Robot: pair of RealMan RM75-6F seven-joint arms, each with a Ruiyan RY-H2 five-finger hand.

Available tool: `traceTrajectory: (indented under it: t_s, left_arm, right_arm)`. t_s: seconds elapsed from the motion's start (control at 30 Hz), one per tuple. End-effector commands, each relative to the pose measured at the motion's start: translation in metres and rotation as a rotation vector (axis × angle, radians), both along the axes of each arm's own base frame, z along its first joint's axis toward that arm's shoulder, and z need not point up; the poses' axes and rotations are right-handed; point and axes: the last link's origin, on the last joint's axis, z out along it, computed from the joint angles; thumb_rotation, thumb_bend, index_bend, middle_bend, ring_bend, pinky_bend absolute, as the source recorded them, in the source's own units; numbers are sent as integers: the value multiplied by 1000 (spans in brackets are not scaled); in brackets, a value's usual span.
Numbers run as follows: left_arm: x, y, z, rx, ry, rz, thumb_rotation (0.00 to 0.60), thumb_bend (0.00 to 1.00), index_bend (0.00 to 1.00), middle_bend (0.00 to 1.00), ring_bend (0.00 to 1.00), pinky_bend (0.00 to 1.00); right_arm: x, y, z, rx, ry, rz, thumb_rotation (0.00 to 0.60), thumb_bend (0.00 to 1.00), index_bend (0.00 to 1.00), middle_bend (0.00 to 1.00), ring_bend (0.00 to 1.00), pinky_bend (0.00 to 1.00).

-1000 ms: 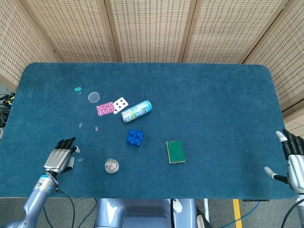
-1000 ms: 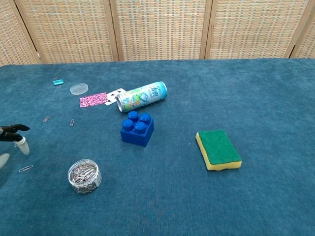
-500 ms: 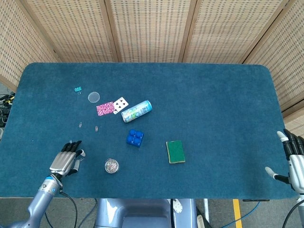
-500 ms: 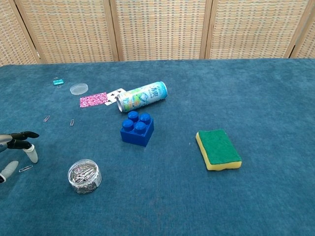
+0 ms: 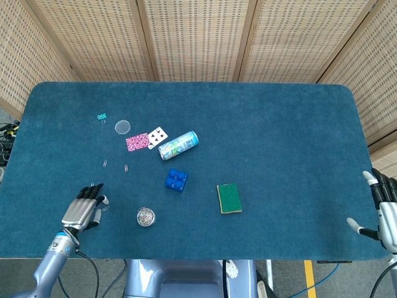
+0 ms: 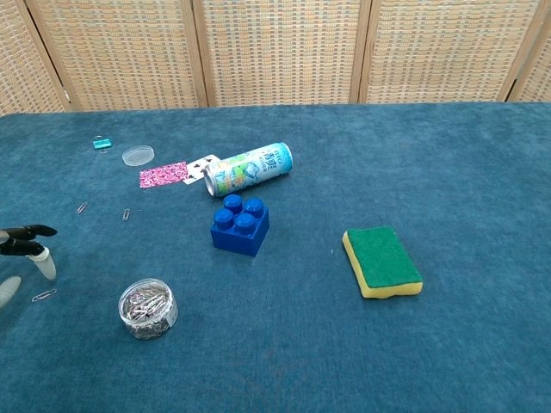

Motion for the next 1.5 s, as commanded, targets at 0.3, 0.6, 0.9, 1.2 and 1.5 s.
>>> traceTrajectory:
  t_s: [0.3,0.6,0.9,1.2,1.5]
  left_arm:
    - [-3,-4,-6,-31,24,13,600,679,347,0,0,0]
    - [0,-11,-8,-73,17,8,600,681,350,0,0,0]
    - [4,-17,-3,-90,-11,-13,600,683,350,0,0,0]
    - [1,-9,12,4,-23,-64,600,321,363,0,0,0]
    - [-13,8,6,43,11,-147,600,312,498,0,0,0]
  right_arm:
    - [0,0,0,-1,1,-1,600,0,0,0,0,0]
    - [0,0,2,-6,-4,-1,600,0,0,0,0,0]
    - [0,0,2,-6,-6,1,600,0,0,0,0,0]
    - [1,0,2,-3,-6,2,600,0,0,0,0,0]
    - [1,0,1,0,-7,1,600,0,0,0,0,0]
